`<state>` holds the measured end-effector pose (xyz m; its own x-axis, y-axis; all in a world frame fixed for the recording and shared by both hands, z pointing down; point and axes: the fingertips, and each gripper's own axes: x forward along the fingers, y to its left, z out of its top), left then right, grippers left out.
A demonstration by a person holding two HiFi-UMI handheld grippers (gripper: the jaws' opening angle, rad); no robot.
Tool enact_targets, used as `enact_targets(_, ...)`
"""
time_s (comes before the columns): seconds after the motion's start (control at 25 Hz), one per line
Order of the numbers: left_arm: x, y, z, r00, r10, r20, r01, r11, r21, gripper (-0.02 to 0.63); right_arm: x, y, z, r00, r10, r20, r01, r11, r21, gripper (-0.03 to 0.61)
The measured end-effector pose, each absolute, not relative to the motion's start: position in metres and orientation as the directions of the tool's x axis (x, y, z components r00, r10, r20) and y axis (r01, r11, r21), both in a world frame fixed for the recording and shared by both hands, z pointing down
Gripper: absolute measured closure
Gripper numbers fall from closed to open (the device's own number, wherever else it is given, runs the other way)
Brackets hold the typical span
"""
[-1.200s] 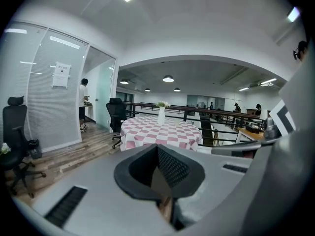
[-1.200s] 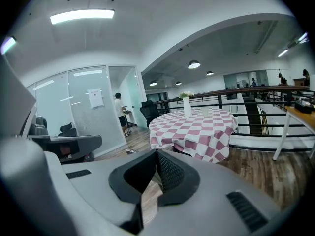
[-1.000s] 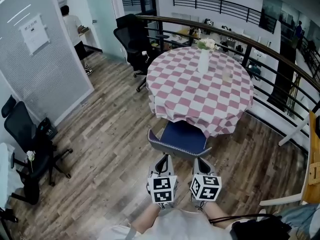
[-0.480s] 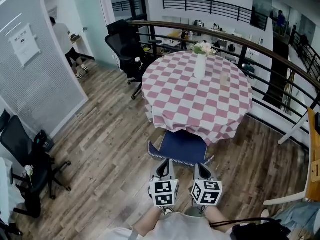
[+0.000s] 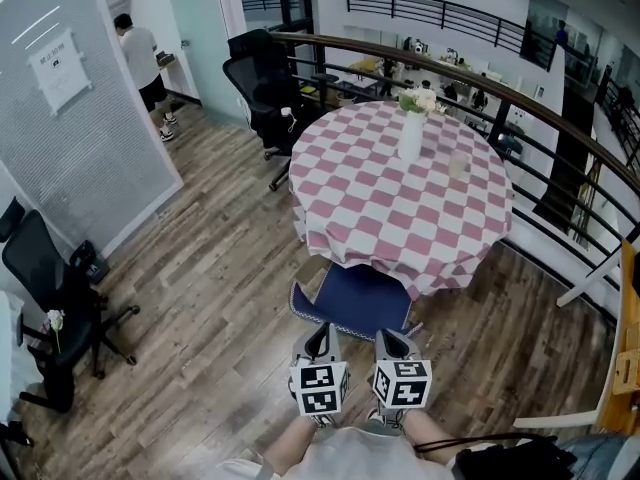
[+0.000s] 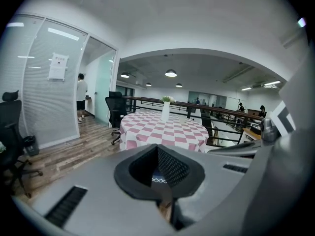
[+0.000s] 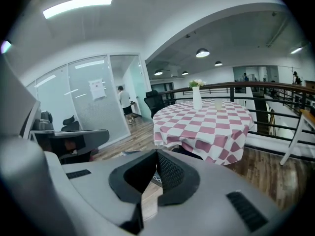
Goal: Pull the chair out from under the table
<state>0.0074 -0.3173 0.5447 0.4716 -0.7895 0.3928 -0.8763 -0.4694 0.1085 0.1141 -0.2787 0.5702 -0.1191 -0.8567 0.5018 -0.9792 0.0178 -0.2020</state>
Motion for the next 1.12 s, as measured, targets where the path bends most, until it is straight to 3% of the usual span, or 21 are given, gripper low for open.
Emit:
enact_targets(0.48, -0.008, -0.308, 0.555, 0.421, -0.804, 0.420, -0.903, -0.417, 0.107, 0.614, 0.087, -0.286, 0.592, -0.347, -0.760, 0.550, -0.937, 0.303, -0.173, 0.552)
enact_targets(0.6, -0.013, -0.305, 0.555, 0.411, -0.807, 0.424, -0.907, -0.408, 0.101, 0.614, 0.079, -0.288, 0.596, -0.383, -0.728, 0.569, -0.916, 0.377, -0.136, 0.467)
enact_targets(0.76, -0.021, -0.304, 0.561, 0.395, -0.807, 0.440, -0.913, -0.397, 0.092, 0.614, 0.069, -0.294, 0.603, -0.415, -0.680, 0.605, -0.877, 0.476, -0.067, 0.415)
enact_targets(1.12, -0.037, -0.307, 0.579, 0.361, -0.799, 0.481, -0.925, -0.372, 0.076, 0.614, 0.051, -0.308, 0.632, -0.455, -0.543, 0.705, -0.728, 0.683, 0.057, 0.380)
